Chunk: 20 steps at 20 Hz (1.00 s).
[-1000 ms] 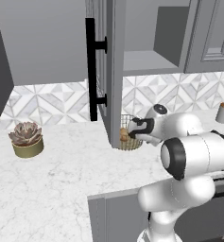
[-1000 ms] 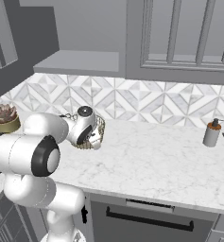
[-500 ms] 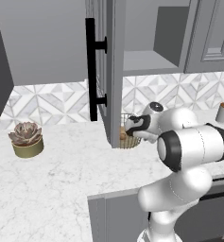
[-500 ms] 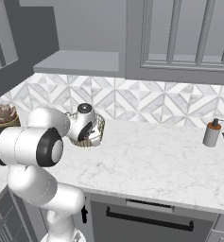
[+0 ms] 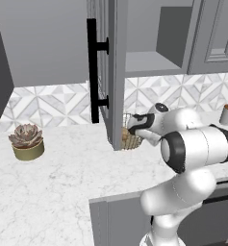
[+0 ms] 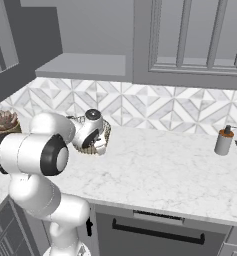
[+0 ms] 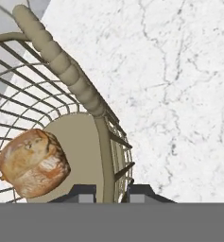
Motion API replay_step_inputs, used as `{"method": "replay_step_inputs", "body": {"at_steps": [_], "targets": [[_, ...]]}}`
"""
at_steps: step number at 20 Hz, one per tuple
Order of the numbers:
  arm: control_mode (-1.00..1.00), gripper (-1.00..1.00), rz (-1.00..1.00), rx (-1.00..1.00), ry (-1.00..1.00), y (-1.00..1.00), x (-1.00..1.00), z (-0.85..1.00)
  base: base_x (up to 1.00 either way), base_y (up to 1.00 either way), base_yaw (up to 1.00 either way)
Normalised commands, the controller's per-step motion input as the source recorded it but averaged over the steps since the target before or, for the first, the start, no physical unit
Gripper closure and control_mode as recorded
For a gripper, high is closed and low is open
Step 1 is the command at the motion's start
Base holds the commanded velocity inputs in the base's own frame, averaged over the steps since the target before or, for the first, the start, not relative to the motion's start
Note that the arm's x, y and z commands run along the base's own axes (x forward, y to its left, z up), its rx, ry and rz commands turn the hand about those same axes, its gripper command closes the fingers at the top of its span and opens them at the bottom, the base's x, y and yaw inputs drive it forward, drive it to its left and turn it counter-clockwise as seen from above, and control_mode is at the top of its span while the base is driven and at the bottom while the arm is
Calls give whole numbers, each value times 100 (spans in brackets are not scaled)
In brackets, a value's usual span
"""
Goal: Open the cabinet, pick up the bread from the cabinet and place it in the basket. Then move the basket to the dining counter.
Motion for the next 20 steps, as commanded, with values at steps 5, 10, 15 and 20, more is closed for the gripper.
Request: {"method": "replay_step_inputs", "body": {"at_steps": [5,10,15,20], "targets": [[-100,100,-2,1,0,-5,-77,4,0,0,0],[-100,100,-7,0,0,0,-22,85,0,0,0],[-100,100,-4,0,0,0,-72,100,0,0,0],[-100,100,0,0,0,-8,-100,83,0,0,0]]}}
